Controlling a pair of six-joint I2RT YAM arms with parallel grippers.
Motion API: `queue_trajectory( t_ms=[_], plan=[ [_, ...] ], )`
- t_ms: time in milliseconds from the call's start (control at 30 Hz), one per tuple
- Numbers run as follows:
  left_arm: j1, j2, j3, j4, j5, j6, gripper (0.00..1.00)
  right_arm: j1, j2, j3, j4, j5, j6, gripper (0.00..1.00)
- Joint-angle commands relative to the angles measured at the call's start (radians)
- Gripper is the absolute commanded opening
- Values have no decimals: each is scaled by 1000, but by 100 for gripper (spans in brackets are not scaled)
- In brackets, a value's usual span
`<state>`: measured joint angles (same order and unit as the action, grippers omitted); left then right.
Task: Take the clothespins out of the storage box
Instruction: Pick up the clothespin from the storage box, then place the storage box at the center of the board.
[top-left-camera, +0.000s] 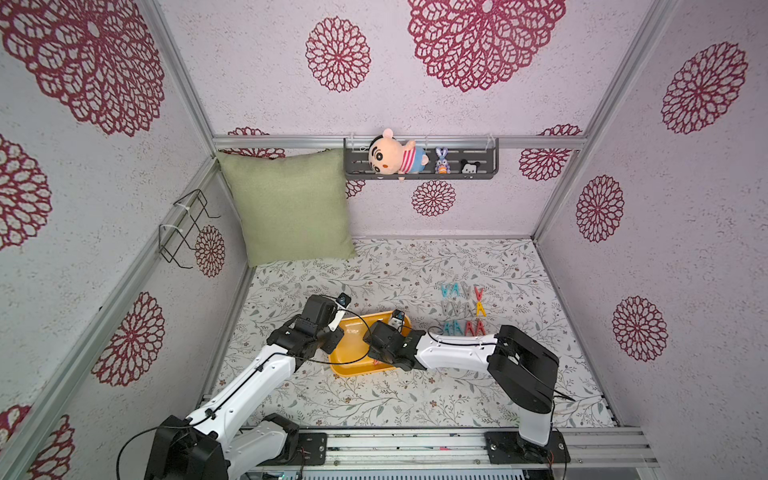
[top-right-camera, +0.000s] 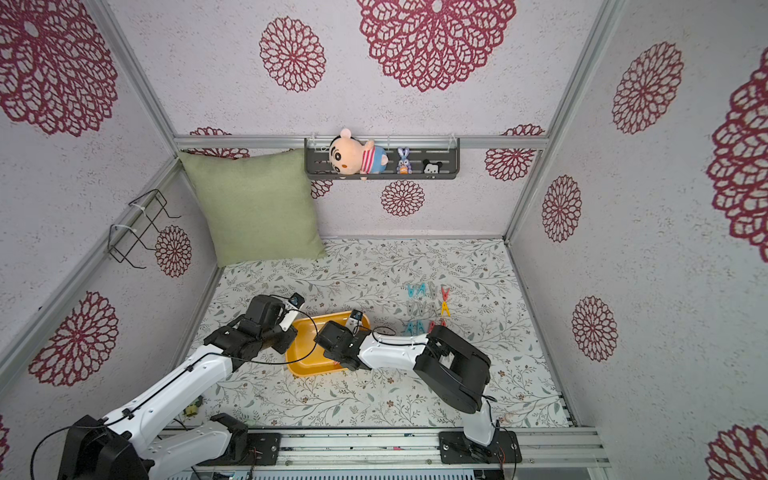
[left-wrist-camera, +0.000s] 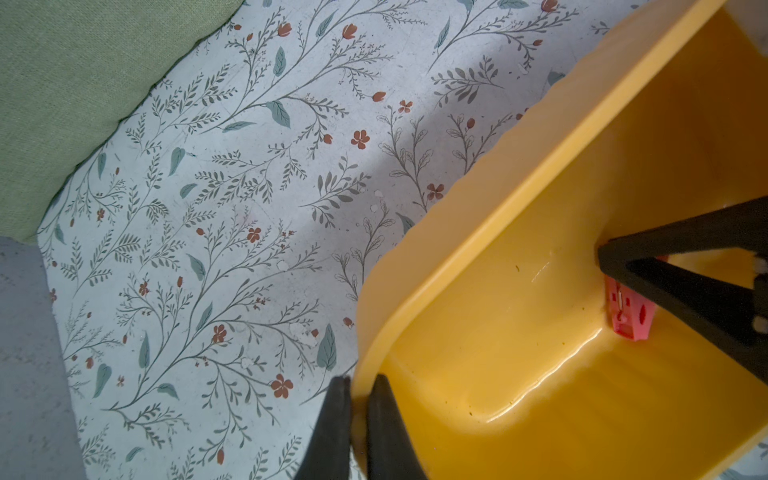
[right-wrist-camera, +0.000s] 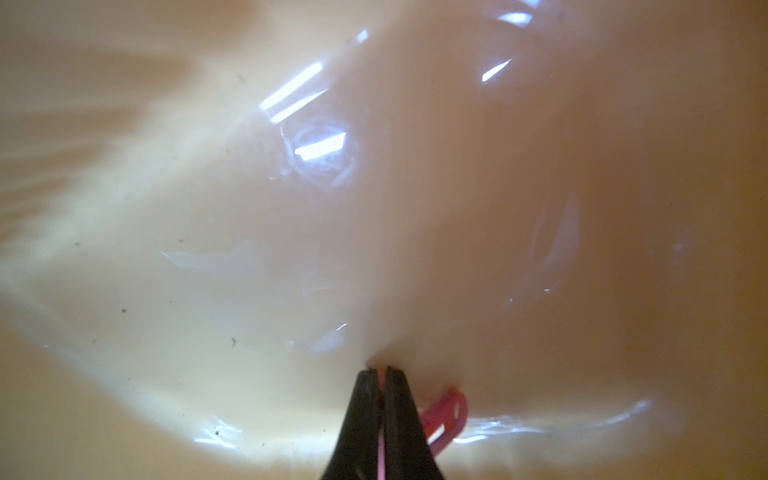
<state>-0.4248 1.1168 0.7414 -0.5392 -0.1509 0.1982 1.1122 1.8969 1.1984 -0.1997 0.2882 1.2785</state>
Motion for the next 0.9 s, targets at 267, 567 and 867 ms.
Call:
queue_trajectory(
  t_ms=[267, 567, 867],
  plan=[
    [0, 34, 8, -15, -13, 30, 0, 0, -116, -35, -54, 55, -48, 0],
    [9, 112, 37, -51, 39, 60, 0, 0, -321, -126, -32, 49, -116, 0],
    [20, 221, 132, -144, 103, 117, 0, -20, -498, -133, -145, 53, -163, 0]
  ],
)
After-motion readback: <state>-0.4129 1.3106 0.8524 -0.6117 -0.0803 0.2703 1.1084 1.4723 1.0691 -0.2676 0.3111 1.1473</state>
